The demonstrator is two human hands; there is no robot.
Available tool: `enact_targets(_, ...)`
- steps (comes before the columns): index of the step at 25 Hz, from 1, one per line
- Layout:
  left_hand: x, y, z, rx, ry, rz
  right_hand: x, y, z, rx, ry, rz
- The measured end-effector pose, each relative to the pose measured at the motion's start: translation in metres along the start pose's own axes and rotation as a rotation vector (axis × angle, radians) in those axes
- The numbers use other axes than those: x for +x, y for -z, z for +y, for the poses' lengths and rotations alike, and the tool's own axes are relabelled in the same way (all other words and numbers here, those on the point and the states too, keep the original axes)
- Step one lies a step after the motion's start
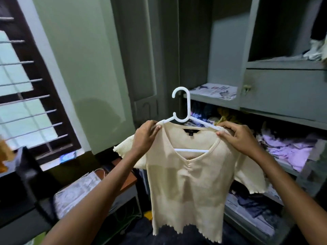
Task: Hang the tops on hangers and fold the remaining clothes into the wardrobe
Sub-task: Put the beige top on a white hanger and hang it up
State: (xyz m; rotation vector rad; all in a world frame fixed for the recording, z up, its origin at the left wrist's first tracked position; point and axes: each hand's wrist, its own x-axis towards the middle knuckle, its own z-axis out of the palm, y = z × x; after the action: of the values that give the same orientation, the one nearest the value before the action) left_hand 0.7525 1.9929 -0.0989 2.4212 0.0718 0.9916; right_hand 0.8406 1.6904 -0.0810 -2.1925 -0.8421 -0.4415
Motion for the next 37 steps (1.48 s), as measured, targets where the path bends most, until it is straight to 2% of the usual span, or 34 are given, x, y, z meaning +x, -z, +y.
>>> enact_targets(5,0.103,-0.062,-0.006,-0.042,-0.092,-0.037,0.048,0.014,0.024,-0.037,-0.065,0.207)
enact_targets(8,0.148,-0.100,-0.002,-0.083,-0.167,-0.048,0.062,0.030,0.033,-0.083,-0.151,0.240)
enact_targets(16,0.276,-0.216,0.043,-0.379,-0.381,-0.200,0.099,0.066,0.068,-0.430,-0.394,0.542)
enact_targets(19,0.315,-0.244,0.073,-0.477,-0.438,-0.252,0.114,0.082,0.066,-0.540,-0.428,0.641)
enact_targets(26,0.384,-0.276,0.147,-0.617,-0.646,-0.310,0.142,0.119,0.028,-0.864,-0.471,0.799)
enact_targets(31,0.428,-0.275,0.196,-0.748,-0.706,-0.366,0.182,0.158,-0.010,-1.053,-0.604,0.843)
enact_targets(37,0.475,-0.268,0.227,-0.578,-0.806,-0.221,0.254,0.216,-0.053,-1.281,-0.609,0.894)
